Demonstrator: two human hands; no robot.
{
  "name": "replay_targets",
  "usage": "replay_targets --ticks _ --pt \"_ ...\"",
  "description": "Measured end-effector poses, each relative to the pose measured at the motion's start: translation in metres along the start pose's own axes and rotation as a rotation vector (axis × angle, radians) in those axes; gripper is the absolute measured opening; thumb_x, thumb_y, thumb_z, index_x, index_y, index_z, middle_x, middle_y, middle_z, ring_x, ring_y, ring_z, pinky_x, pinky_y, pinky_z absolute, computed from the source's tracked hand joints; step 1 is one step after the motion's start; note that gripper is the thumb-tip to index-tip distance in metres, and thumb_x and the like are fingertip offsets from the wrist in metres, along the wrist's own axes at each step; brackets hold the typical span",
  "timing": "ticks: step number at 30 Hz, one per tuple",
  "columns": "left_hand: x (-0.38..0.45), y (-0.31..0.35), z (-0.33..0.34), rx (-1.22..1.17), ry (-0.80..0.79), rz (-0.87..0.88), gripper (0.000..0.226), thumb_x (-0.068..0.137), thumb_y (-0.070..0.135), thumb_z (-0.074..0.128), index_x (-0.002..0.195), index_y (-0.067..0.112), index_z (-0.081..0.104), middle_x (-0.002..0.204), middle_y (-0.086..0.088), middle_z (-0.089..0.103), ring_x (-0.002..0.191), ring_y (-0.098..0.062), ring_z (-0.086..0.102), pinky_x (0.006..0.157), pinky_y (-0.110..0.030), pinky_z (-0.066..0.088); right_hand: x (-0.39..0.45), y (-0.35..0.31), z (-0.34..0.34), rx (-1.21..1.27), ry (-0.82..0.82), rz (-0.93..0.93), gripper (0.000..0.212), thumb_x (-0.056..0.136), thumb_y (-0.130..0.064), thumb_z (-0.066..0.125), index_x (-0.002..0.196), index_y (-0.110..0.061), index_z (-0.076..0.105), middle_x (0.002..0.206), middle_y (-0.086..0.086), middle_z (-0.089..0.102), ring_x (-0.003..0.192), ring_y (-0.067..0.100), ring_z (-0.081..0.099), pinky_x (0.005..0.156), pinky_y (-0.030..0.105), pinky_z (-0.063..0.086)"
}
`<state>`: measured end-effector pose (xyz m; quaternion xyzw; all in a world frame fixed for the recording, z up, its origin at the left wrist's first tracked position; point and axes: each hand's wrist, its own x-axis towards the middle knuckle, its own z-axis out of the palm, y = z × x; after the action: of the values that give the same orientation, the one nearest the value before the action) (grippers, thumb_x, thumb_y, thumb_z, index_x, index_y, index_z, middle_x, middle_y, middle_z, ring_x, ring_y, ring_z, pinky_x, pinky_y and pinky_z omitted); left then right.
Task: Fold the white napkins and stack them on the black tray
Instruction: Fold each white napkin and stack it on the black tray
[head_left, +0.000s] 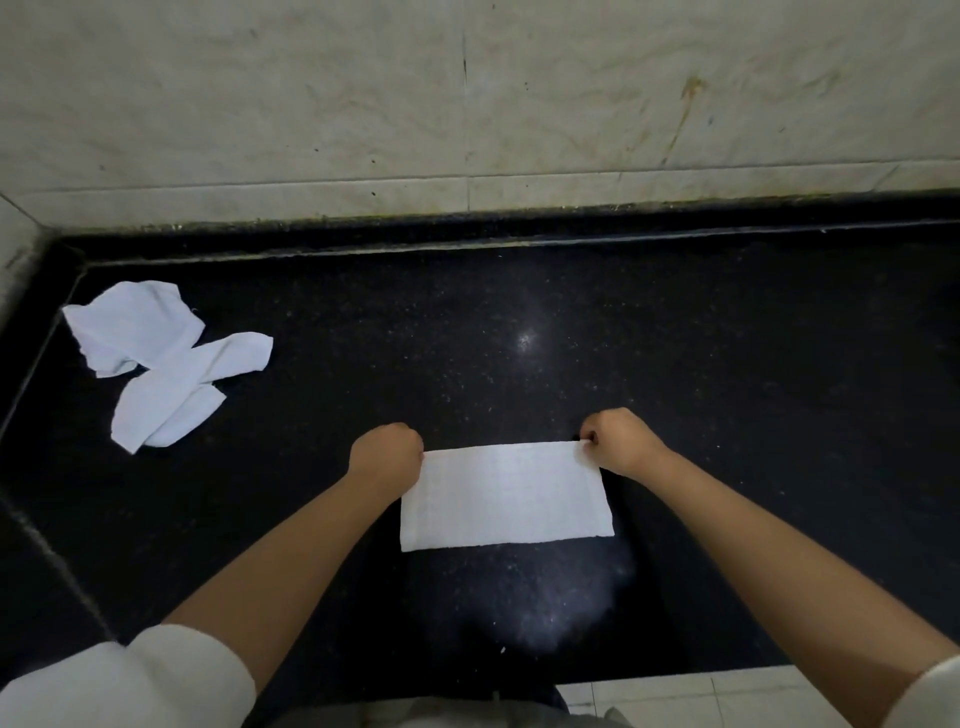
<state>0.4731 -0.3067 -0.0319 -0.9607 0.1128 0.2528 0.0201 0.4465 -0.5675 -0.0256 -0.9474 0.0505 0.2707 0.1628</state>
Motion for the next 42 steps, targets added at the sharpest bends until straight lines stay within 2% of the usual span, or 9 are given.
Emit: replay_targets --ticks 4,8,12,15,18,23,28,37,42 --pt "-0.005 0.002 0.006 0.075 0.022 0.032 0.024 0.097 0.01 0.041 0.11 0.009 0.061 0.114 -0.005 0.055 0.094 -0.016 0.054 0.08 -0.023 0.045 -0.001 -0.007 -0.002 -0.074 -0.009 0.04 0.023 0.088 -0.003 0.042 0.099 0.001 0.062 0.1 0.016 0.062 0.08 0.021 0.051 0.051 0.02 0.034" --pt "-0.013 0.001 0.011 0.142 0.072 0.058 0.011 0.086 0.012 0.059 0.094 0.011 0.067 0.097 -0.003 0.06 0.072 -0.011 0.039 0.05 -0.018 0.03 -0.011 -0.018 0.005 -0.319 0.034 -0.019 0.03 0.089 0.006 0.037 0.108 -0.002 0.06 0.117 0.014 0.058 0.105 0.026 0.055 0.085 0.03 0.047" --pt "-0.009 -0.013 0.018 0.183 0.184 0.194 0.044 0.008 0.016 0.088 0.028 0.019 0.05 0.047 0.007 0.018 0.041 -0.006 0.016 0.055 -0.01 -0.013 -0.017 -0.023 0.011 -0.386 0.05 -0.032 0.033 0.088 0.009 0.038 0.11 -0.002 0.059 0.12 0.014 0.054 0.114 0.027 0.05 0.09 0.031 0.047" --pt "-0.024 -0.002 0.005 0.102 0.061 0.11 0.01 0.065 0.014 0.076 0.07 0.01 0.069 0.06 0.005 0.023 0.062 -0.01 0.037 0.042 -0.013 0.01 -0.018 -0.027 0.004 -0.353 0.071 -0.021 0.029 0.087 0.005 0.039 0.108 -0.003 0.059 0.118 0.012 0.055 0.113 0.026 0.05 0.085 0.031 0.047" --pt "-0.015 -0.008 0.003 0.018 0.041 0.059 0.022 0.092 0.005 0.043 0.102 0.003 0.063 0.098 -0.007 0.051 0.093 -0.02 0.052 0.072 -0.024 0.044 -0.019 -0.035 -0.011 -0.287 0.046 -0.038 0.02 0.085 0.002 0.042 0.093 -0.003 0.06 0.108 0.012 0.057 0.096 0.024 0.052 0.069 0.029 0.043" --pt "-0.027 -0.02 -0.054 -0.109 0.304 0.048 0.025 0.093 0.01 0.047 0.11 0.006 0.064 0.117 -0.011 0.054 0.108 -0.025 0.053 0.087 -0.036 0.048 -0.022 -0.039 -0.057 0.01 0.304 -0.089 0.015 0.078 -0.001 0.052 0.064 -0.008 0.051 0.088 0.018 0.061 0.082 0.03 0.055 0.061 0.031 0.039" --pt "-0.05 -0.033 -0.076 -0.034 0.74 0.276 0.021 0.076 0.012 0.053 0.064 0.004 0.068 0.065 -0.011 0.065 0.059 -0.028 0.063 0.044 -0.029 0.05 -0.034 -0.03 -0.059 0.075 0.73 -0.318 0.007 0.071 0.006 0.055 0.067 0.008 0.06 0.073 0.026 0.064 0.074 0.038 0.061 0.068 0.037 0.046" --pt "-0.072 -0.023 0.044 0.127 0.233 0.339 0.04 0.02 0.026 0.092 0.039 0.023 0.057 0.043 0.007 0.053 0.037 -0.008 0.052 0.031 -0.011 0.033 -0.061 0.011 0.065 -0.284 0.531 -0.48 0.021 0.041 0.008 0.068 0.055 -0.007 0.067 0.053 0.007 0.059 0.044 0.026 0.056 0.039 0.024 0.042" --pt "-0.091 -0.026 0.054 0.102 0.229 0.378 0.017 0.069 0.025 0.077 0.076 0.011 0.072 0.077 -0.005 0.067 0.073 -0.022 0.066 0.059 -0.024 0.05 -0.077 0.011 0.077 -0.268 0.448 -0.409 0.032 0.029 0.006 0.072 0.057 -0.01 0.066 0.061 0.004 0.063 0.051 0.024 0.06 0.041 0.026 0.043"
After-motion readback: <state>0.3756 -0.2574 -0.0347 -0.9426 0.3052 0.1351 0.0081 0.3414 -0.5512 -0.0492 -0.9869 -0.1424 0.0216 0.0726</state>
